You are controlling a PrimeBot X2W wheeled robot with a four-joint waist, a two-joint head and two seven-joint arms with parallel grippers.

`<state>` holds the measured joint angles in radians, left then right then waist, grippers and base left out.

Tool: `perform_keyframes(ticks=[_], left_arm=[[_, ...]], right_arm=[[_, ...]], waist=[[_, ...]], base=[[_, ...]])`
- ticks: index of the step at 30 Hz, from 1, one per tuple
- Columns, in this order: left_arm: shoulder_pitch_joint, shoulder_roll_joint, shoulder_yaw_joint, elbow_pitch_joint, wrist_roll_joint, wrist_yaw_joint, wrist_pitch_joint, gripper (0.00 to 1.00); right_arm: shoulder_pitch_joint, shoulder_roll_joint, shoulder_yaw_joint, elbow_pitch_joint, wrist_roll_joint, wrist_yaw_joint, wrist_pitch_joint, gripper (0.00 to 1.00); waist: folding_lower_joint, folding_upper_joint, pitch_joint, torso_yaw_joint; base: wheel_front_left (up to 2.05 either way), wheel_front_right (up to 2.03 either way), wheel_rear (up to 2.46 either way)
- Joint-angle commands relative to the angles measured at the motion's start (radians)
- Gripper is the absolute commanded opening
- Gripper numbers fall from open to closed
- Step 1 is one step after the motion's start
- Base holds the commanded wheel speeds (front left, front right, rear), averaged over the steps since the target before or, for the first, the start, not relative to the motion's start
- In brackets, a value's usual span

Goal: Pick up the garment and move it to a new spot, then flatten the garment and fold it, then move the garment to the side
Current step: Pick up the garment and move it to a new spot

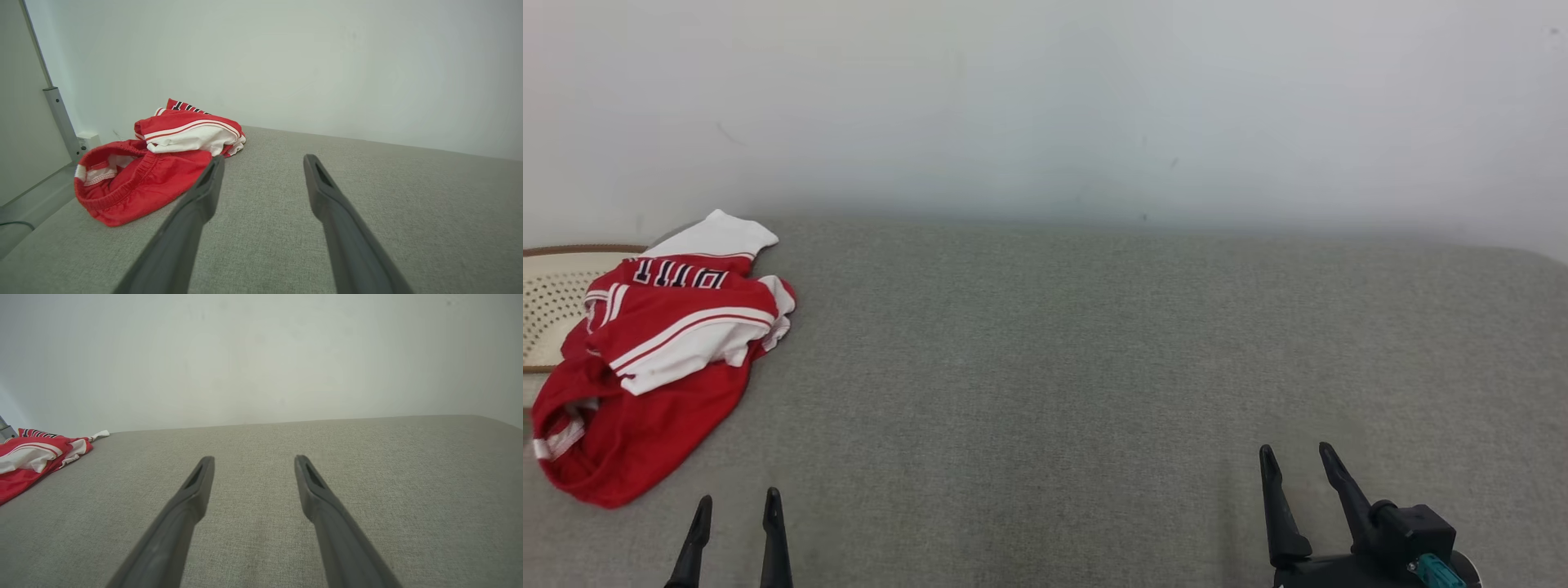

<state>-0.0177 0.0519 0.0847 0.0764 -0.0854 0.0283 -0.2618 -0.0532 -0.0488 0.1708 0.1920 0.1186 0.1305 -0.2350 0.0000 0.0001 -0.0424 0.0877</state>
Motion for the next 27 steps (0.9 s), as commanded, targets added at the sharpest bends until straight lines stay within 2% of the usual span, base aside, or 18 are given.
perform_keyframes(ticks=[1, 16, 27], left_arm=[[0.017, 0.001, 0.003, -0.003, -0.003, 0.004, -0.005, 1.00], [0.026, 0.000, 0.021, 0.001, 0.011, 0.014, -0.005, 1.00], [0.032, 0.000, 0.031, 0.003, 0.020, 0.011, -0.005, 1.00]], right_arm=[[0.005, -0.003, 0.001, 0.004, 0.007, 0.000, -0.004, 1.00], [0.009, -0.003, 0.009, 0.025, 0.012, 0.000, -0.012, 1.00], [0.007, -0.003, 0.018, 0.035, 0.015, 0.000, -0.021, 1.00]], waist=[[0.0000, -0.0001, 0.000, 0.037], [0.0000, -0.0001, 0.001, 0.232], [0.0000, -0.0001, -0.004, 0.335]], base=[[0.00, 0.00, 0.00], [0.00, 0.00, 0.00], [0.00, 0.00, 0.00]])
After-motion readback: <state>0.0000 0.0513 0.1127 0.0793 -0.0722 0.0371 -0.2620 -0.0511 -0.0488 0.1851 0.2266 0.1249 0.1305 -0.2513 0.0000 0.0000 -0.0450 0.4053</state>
